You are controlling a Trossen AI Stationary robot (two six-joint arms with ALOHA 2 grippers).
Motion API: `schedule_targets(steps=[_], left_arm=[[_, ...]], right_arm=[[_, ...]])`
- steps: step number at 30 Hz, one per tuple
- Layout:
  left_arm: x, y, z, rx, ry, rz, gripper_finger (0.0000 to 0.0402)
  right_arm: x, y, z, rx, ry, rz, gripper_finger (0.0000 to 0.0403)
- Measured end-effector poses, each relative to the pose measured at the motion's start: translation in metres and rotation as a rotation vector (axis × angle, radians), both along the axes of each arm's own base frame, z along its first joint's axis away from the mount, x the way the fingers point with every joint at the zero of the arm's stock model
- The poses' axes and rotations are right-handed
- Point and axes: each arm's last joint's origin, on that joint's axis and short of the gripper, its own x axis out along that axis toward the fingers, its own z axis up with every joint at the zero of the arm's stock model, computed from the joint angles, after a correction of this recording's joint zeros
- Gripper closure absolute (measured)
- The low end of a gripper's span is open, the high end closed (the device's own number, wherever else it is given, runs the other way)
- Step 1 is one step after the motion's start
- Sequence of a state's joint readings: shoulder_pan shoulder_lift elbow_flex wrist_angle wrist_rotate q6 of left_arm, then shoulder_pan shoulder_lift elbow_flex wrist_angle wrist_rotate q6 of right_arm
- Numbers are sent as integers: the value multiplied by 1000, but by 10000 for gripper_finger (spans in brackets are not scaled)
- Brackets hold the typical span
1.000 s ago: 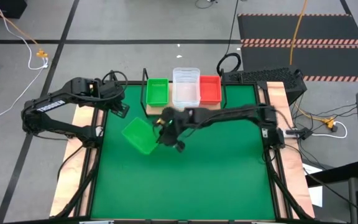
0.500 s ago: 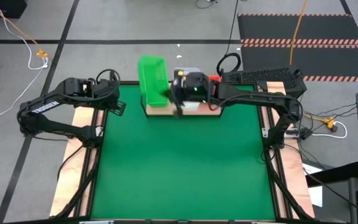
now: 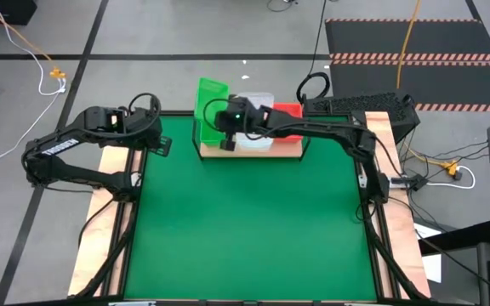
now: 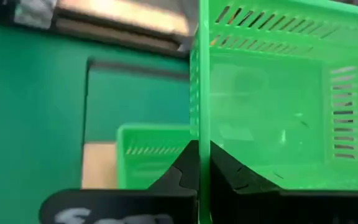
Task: Stack baskets on shelf by color
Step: Stack the green bin on top of the stacked green bins on the shelf
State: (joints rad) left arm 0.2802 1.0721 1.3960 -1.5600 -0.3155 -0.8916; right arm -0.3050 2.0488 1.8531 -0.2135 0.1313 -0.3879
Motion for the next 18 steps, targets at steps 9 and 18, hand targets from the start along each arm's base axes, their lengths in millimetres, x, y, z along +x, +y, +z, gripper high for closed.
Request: schedule_targets(steps=[9,18], left_arm=[[0,-1,0,-28,-13,11,268],[0,-1,0,-26,-14,16,268]], right_arm=[[6,8,-24,50,161,34,403],[6,9,-31,60,204,59,403]])
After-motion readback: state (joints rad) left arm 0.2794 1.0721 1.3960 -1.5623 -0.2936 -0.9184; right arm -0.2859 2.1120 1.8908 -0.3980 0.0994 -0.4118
